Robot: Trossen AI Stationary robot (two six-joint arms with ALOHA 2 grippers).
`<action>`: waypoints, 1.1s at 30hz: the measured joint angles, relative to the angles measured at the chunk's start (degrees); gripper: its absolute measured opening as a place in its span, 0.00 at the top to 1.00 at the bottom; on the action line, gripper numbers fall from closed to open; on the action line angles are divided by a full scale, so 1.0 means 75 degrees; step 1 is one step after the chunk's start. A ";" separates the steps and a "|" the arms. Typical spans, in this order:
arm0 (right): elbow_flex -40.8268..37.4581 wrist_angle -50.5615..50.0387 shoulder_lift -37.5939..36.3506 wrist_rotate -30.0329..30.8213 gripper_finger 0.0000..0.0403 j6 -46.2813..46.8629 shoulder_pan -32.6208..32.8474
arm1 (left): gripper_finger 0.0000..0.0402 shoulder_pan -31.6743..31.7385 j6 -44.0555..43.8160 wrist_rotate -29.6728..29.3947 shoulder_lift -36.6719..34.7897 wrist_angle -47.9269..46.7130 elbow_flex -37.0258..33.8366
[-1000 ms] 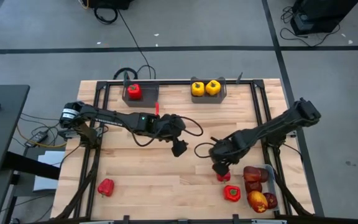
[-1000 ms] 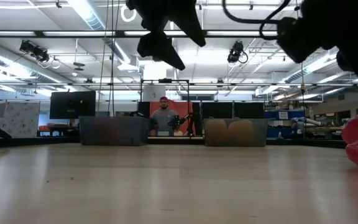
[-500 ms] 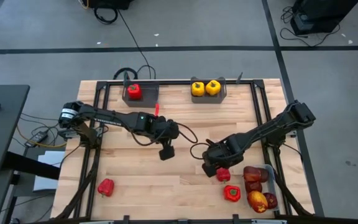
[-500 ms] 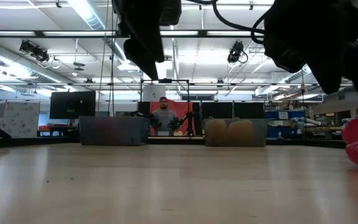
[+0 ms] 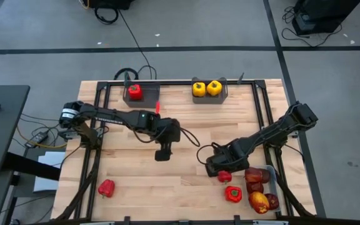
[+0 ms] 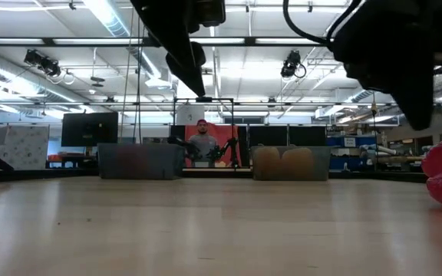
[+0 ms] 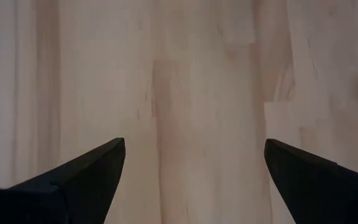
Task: Sort produce into baskets
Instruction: Put the red bell pepper into the left black bin
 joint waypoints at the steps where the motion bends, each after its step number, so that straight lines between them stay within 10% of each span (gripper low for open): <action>1: -0.0054 0.0117 -0.0003 0.0034 0.02 0.0049 -0.0002 | 0.03 0.0040 0.0007 -0.0002 0.0000 0.0019 0.0000; 10: -0.0788 0.0038 -0.0003 -0.0498 0.12 -0.0019 -0.0029 | 0.03 0.0119 0.0369 0.0130 0.0000 -0.0375 0.0000; 21: -0.0811 0.1112 -0.0070 -0.0099 0.47 -0.1087 -0.0502 | 0.03 0.0164 0.0125 -0.0760 0.0000 -0.0328 0.0000; 33: -0.0811 0.2524 -0.1966 0.3314 0.45 -0.7736 -0.1597 | 0.03 0.0691 -0.1894 -0.0560 -0.0002 0.1149 0.0000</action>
